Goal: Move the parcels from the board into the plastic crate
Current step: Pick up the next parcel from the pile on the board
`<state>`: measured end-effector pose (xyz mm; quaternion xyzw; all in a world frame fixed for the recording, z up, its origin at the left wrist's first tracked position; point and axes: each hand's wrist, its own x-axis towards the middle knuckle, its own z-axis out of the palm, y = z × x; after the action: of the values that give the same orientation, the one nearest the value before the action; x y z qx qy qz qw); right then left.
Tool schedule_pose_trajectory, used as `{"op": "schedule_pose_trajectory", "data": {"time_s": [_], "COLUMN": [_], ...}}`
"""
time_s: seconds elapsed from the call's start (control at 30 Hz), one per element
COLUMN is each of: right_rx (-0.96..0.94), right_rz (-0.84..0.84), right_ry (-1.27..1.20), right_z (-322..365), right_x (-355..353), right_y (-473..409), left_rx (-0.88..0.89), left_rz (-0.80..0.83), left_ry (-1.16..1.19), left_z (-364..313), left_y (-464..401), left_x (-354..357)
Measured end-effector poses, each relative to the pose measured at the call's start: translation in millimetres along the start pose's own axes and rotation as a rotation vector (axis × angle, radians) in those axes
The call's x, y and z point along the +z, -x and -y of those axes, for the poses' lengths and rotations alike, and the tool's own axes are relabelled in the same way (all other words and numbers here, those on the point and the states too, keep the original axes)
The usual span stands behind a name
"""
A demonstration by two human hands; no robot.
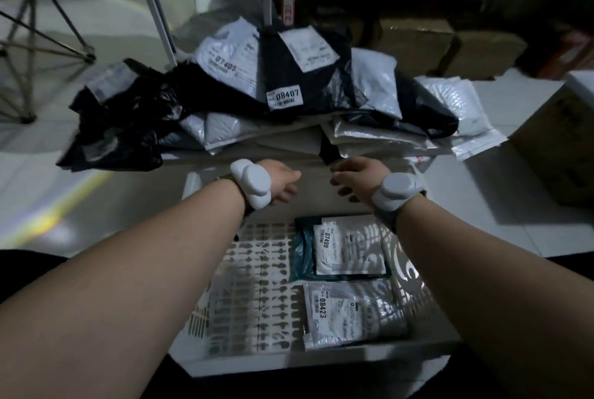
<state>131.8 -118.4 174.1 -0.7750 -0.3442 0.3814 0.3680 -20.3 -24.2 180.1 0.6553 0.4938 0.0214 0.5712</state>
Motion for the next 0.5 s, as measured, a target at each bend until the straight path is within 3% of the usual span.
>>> {"op": "schedule_pose_trajectory", "data": {"time_s": [0.37, 0.5], "right_rx": [-0.181, -0.234], "right_rz": [-0.089, -0.134], "right_ry": [0.009, 0.073], "right_z": [93.2, 117.8], "right_x": [-16.2, -14.9], "right_y": [30.1, 27.8], "left_rx": [0.208, 0.228], "left_rz": [-0.188, -0.216], "left_ry": [-0.112, 0.019], "left_z": [-61.6, -65.9], "left_y": [56.2, 63.7], "left_x": [-71.1, -95.9]}}
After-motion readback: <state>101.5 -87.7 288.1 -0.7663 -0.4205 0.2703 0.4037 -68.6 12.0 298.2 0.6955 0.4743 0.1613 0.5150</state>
